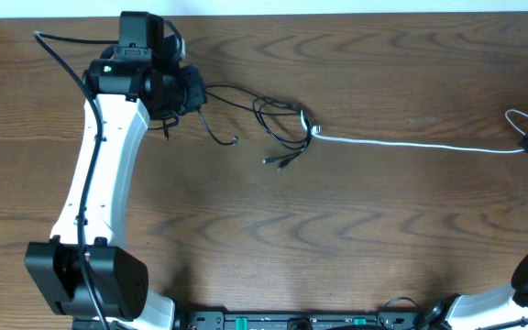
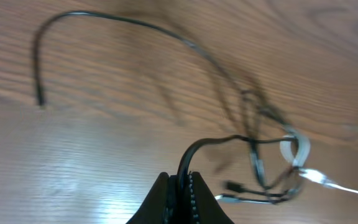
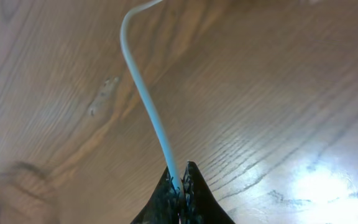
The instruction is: Untangle cables
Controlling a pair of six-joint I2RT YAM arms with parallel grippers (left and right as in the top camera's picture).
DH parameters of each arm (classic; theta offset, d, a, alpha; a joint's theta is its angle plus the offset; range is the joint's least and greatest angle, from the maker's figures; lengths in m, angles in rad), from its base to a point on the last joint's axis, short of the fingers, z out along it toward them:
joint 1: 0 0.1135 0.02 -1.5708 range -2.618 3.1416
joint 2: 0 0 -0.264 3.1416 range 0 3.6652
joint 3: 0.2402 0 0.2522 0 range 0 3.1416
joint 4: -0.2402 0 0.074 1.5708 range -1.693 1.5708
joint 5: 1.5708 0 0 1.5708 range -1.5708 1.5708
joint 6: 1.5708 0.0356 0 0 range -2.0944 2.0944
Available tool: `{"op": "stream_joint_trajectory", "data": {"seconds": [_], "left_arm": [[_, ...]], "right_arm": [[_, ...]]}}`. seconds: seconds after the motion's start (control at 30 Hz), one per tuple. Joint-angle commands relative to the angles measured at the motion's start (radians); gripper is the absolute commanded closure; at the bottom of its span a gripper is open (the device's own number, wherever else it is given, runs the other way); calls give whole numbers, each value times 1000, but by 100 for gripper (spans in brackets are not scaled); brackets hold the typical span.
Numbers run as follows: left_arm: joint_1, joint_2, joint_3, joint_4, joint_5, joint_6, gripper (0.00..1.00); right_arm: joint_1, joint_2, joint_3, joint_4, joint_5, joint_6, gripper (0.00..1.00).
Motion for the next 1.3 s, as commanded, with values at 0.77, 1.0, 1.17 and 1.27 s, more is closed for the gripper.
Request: {"op": "stream_joint_trajectory", "data": {"seconds": [0.77,1.0,1.17,1.27], "left_arm": [[-13,60,3,-66,11,58,93],[-68,60,3,-109,10,58,93],[-66,60,3,-118,10,49,92],[-66,60,3,-118,9,46,91]], "right_arm": [[66,12,18,45,-205,-155,78],[241,12,18,90,-208,-135,10],[373,12,18,138,-178,-43,13],[488,12,18,180,-179,24,21]]}}
